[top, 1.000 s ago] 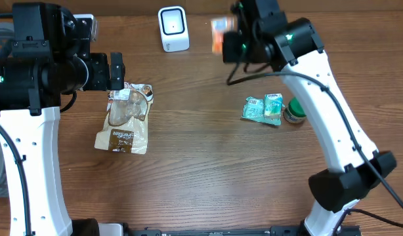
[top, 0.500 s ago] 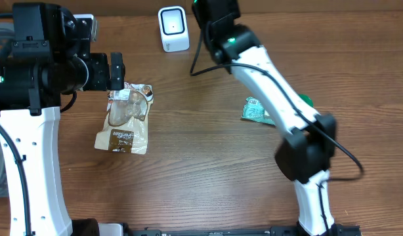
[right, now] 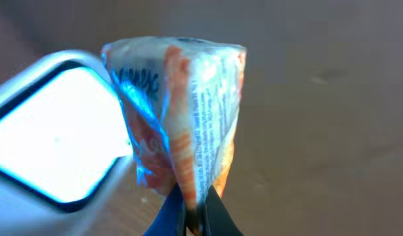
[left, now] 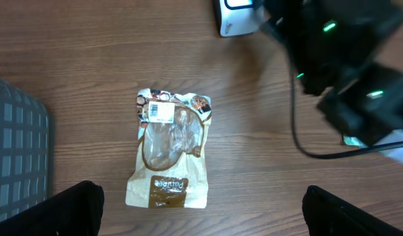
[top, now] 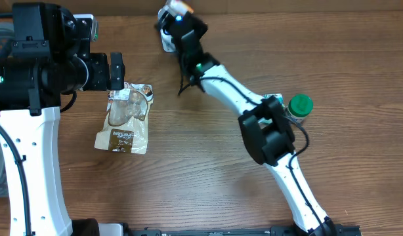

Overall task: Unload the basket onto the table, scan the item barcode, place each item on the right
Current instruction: 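Hold the orange Kleenex pack in front of the white scanner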

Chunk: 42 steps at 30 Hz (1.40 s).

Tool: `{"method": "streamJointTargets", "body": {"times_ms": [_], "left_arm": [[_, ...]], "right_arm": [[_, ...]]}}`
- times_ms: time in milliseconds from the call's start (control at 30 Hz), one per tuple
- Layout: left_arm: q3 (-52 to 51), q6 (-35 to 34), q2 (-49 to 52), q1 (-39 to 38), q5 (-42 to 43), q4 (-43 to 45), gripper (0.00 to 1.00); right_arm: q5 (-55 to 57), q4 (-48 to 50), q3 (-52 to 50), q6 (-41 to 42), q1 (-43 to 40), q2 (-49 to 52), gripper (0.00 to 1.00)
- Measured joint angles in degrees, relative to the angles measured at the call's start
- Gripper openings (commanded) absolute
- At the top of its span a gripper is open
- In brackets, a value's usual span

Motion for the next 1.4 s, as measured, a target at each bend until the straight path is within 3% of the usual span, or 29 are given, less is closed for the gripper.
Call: {"method": "streamJointTargets", "body": {"times_ms": [233, 867, 1200, 1400], "left_arm": [[0.0, 0.0, 0.0, 0.0, 0.0, 0.0, 1.0], [0.0, 0.0, 0.0, 0.0, 0.0, 0.0, 1.0], [0.0, 0.0, 0.0, 0.0, 0.0, 0.0, 0.99], [0.0, 0.0, 0.0, 0.0, 0.0, 0.0, 1.0]], "right_arm": [[-0.3, 0.2, 0.0, -4.5, 1.2, 1.8, 0.04], [0.6, 0.3, 0.0, -5.5, 0.9, 1.8, 0.04], [0.8, -4.4, 0.0, 5.4, 1.1, -0.4, 0.04], [-5.0, -24.1, -0.1, 18.4, 1.0, -10.0, 0.04]]}}
